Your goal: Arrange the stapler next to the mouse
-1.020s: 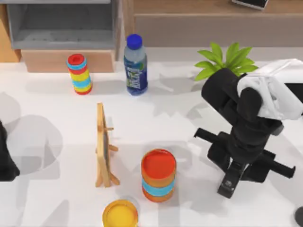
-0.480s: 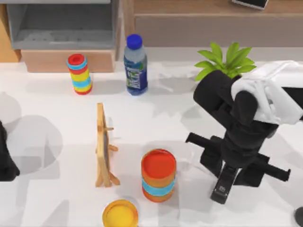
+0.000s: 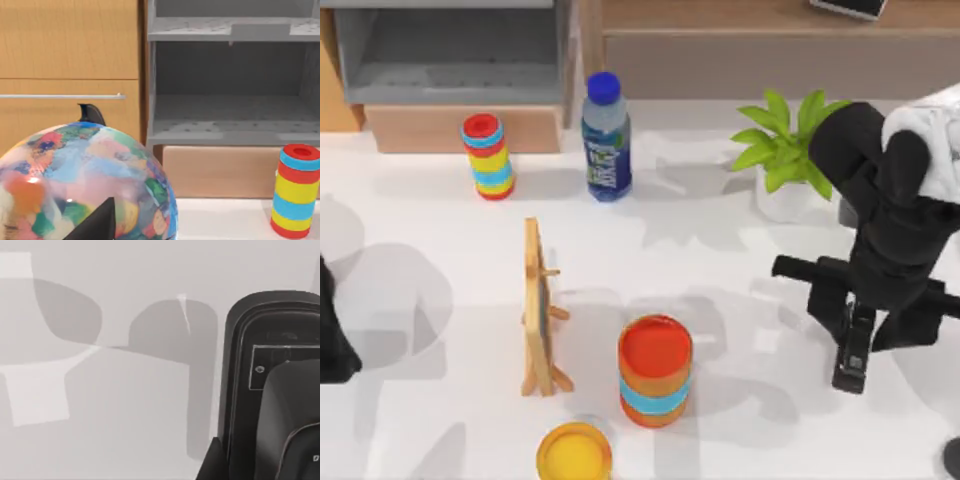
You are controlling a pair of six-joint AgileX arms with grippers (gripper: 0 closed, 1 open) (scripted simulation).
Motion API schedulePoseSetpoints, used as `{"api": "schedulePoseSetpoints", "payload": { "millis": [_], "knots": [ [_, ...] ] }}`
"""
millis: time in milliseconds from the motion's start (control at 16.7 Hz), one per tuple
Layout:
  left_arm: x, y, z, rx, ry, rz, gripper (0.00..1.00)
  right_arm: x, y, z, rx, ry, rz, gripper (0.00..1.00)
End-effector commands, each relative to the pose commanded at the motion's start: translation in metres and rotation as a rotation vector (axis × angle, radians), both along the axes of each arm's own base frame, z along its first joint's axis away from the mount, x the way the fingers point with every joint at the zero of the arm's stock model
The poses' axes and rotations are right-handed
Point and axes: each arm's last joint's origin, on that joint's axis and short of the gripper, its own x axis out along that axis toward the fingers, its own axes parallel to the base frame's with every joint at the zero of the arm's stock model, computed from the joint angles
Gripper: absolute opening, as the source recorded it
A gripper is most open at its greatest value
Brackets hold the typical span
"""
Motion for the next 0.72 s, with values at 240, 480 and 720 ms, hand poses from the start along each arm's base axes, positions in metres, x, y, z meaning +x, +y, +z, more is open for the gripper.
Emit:
{"api": "schedulePoseSetpoints", "payload": {
  "millis": [240,480,720],
  "knots": [
    [0.0,0.0,0.0,0.0,0.0,0.0,1.0,0.024,-0.048,0.008,0.015,-0.011,0.195,0.0],
    [0.0,0.0,0.0,0.0,0.0,0.0,1.0,0.039,-0.09,0.015,0.022,-0.028,0.295,0.0],
    [0.0,0.0,0.0,0.0,0.0,0.0,1.0,0.042,-0.106,0.016,0.021,-0.03,0.313,0.0]
  ]
}}
